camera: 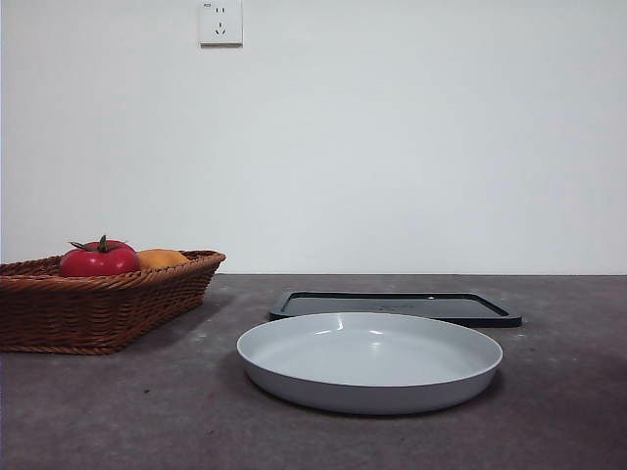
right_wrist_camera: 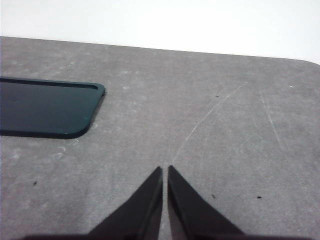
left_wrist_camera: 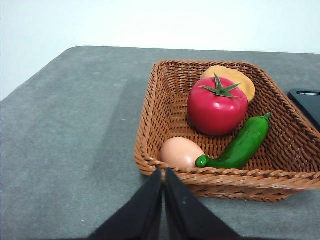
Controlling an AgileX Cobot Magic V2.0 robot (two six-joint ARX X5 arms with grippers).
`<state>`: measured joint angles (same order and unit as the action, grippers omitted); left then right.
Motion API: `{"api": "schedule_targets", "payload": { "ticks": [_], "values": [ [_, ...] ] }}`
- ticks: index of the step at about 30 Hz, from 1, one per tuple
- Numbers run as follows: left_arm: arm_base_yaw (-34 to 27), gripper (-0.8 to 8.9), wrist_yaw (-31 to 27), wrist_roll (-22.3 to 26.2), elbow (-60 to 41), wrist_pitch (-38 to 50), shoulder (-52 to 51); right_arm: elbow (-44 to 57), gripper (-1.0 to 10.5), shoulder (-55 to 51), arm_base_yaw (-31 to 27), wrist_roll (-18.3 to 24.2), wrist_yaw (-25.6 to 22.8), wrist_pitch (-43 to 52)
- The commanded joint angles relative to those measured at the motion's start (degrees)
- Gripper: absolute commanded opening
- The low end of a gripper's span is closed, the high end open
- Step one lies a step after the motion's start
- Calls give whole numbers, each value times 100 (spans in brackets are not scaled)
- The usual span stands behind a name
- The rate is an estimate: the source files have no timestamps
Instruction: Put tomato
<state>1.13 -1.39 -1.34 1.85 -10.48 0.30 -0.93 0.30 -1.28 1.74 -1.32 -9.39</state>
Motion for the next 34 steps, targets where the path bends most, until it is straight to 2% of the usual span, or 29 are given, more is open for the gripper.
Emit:
{"api": "schedule_targets", "payload": {
  "ticks": [1,19,32,34],
  "values": [
    [-13,9,-17,46,-116,-22,-11,35,7,-9,-7,42,-13,79],
    [-13,9,-17,37,-116,-20,-11,35,7,-9,-7,-9,-2,79],
    [-13,9,-20,20,2,310,-11,-48,7,-9,-2,-885,164,107],
    [-13,9,-17,-125,98,306,-11,-136,7,-9,-2,-997,155,105]
  ]
}}
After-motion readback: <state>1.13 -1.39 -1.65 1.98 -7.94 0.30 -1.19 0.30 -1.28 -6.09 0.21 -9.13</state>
